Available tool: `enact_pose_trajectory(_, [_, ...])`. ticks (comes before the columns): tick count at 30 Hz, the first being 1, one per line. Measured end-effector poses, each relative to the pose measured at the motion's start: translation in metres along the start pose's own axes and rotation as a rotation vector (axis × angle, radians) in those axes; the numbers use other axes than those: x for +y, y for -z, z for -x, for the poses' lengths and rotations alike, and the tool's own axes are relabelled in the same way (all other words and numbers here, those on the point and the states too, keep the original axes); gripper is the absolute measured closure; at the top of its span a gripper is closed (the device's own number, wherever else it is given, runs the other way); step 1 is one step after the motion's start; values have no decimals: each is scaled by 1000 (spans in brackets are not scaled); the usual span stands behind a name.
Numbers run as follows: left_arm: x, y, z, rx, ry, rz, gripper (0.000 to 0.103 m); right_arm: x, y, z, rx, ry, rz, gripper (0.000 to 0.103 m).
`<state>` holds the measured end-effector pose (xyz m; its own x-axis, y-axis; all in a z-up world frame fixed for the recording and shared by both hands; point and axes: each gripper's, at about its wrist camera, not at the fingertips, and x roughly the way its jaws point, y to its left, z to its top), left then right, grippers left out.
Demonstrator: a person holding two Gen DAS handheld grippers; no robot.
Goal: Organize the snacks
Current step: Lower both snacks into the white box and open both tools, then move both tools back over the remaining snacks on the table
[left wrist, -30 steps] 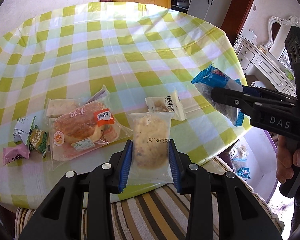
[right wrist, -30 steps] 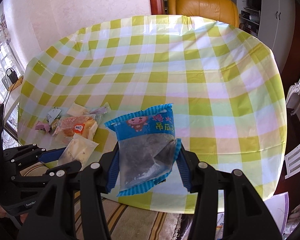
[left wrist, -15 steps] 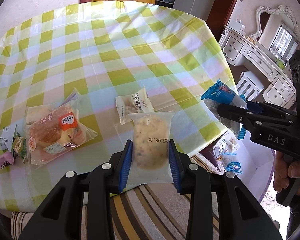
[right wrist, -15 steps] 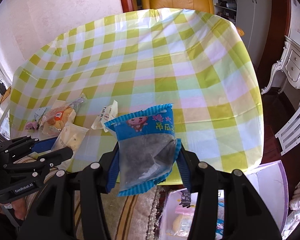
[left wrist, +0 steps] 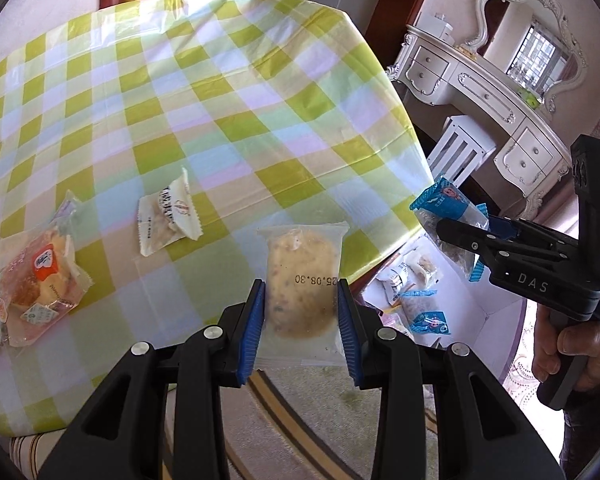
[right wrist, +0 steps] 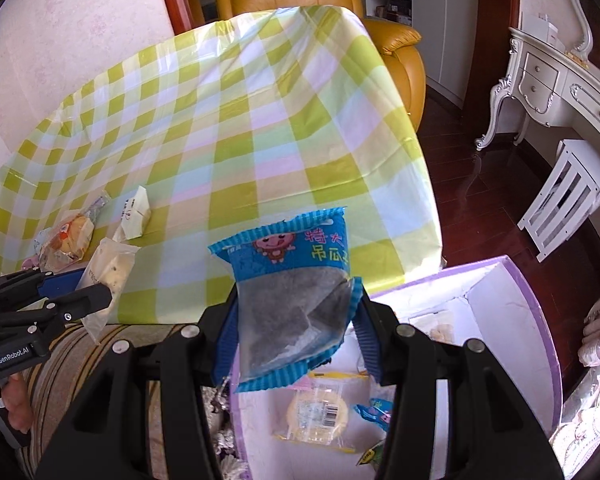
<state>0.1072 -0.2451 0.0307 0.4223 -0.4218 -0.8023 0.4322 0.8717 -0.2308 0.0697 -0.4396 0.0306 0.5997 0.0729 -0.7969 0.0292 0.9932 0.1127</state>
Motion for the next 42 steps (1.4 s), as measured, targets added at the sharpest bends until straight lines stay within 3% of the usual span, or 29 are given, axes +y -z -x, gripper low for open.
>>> enact_pose_trajectory(12, [-64, -8, -39, 96, 144, -94, 68, -65, 33, 3, 25, 102, -119, 52])
enact_pose_trajectory(18, [-99, -12, -64, 155, 164, -159, 68, -97, 50, -2, 58, 183, -205, 52])
enact_pose_trajectory(27, [-127, -17, -99, 228, 158, -193, 68, -113, 64, -6, 77, 280, -227, 50])
enact_pose_trajectory(30, [-127, -19, -103, 230, 161, -177, 67, -115, 64, -6, 75, 284, -237, 48])
enact_pose_trajectory(37, [-120, -20, -96, 197, 146, -137, 51, -111, 60, -2, 61, 283, -235, 28])
enact_pose_trajectory(42, [-105, -23, -83, 143, 112, -100, 44, -97, 54, -3, 55, 258, -229, 26])
